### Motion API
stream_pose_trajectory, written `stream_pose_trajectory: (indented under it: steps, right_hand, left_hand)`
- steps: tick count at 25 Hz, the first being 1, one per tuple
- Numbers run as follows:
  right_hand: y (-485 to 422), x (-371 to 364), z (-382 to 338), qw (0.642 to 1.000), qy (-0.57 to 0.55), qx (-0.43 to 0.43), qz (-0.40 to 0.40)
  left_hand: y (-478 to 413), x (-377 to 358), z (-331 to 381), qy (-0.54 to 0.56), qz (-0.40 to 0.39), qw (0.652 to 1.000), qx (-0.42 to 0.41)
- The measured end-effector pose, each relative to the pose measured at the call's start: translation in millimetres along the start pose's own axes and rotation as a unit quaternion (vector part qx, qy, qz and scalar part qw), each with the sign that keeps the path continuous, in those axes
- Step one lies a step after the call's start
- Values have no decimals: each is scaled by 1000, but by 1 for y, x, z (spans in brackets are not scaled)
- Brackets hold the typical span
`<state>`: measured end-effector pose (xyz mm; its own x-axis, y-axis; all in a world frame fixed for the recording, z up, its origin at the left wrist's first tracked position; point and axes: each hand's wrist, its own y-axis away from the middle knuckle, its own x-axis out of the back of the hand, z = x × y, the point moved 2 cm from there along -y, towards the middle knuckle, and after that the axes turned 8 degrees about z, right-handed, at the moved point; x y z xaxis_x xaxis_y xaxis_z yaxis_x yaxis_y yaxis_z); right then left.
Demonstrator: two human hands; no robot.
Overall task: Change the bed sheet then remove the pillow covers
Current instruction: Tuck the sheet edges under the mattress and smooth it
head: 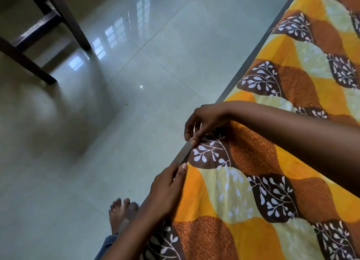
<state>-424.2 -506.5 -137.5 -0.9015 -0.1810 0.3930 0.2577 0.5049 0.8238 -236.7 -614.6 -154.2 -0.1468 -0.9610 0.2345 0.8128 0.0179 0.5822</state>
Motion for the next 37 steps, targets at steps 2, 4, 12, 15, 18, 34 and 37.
stream_pose_trajectory:
  steps: [2, 4, 12, 15, 18, 34, 37]
  right_hand:
    - [4, -13, -12, 997, 21, 8, -67]
    - [2, -24, -23, 995, 49, 23, -81]
    - [-2, -38, -36, 999, 12, 31, 36]
    - [22, -46, -33, 983, 24, 35, 176]
    - [62, -71, -21, 866, -10, 50, 497]
    - [197, -349, 101, 747, -33, -308, 589]
    - [191, -365, 68, 776, 5, -239, 584]
  left_hand:
    - [11, 5, -9, 7, -14, 1000, 2]
    - [17, 8, -13, -4, -18, 999, -31]
    - [10, 19, -34, 22, 5, 999, -33]
    - [7, 21, -24, -23, -6, 999, -37]
    - [19, 23, 0, -89, 99, 985, -107]
    - [94, -95, -20, -569, -46, 672, -472]
    - [107, -76, -24, -575, -53, 659, -481]
